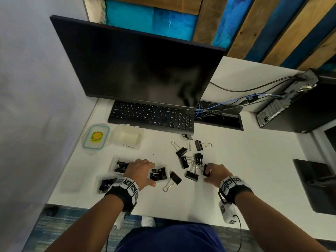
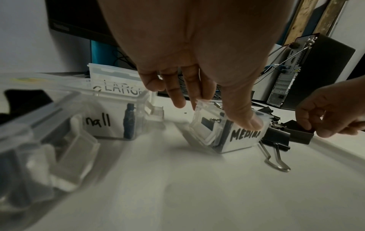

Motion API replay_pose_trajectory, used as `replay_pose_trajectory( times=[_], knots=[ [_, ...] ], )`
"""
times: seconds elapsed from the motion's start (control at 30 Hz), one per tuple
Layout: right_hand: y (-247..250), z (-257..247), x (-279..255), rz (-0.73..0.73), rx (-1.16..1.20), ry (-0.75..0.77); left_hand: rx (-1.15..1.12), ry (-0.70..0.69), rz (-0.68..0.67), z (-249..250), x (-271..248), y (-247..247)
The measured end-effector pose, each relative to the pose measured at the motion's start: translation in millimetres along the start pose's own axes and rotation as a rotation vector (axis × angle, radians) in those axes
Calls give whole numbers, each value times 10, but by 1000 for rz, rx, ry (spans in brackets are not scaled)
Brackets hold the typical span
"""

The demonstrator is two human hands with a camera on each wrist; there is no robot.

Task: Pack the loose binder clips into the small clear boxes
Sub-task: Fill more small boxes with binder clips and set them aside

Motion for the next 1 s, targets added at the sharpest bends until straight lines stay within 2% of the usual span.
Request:
replay_pose_trajectory(
  times=[0.13,0.33,0.4,0.57,0.73,0.83,1.0],
  knots=[
    [-108,12,-11,-16,88,84,26,-3,-3,8,13,6],
    [57,-24,-8,166,238,158,38,-17,-6,25,21,28],
    [100,-92,6,187,257,187,38,-22,-6,37,17,38],
    [48,-570,-29,57,294,343,8,-39,0,68,5,68],
    [-197,-1166,-175,-133,173,537,-231,-33,39,24,-94,12],
    [-378,-1395,-221,-208,122,594,-272,-57,66,10,-168,23],
    [-480,-1657,-215,-173,104,660,-299,-55,92,-106,-274,82]
  ],
)
Point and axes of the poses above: each hand's wrist, its own x-axis towards the middle knuckle, its own y-axis out of the back of the hand, z = x × y, the point moved 5 cm from there along x, towards the middle knuckle, and after that the axes turned 10 degrees about x, right-handed, at the moved point
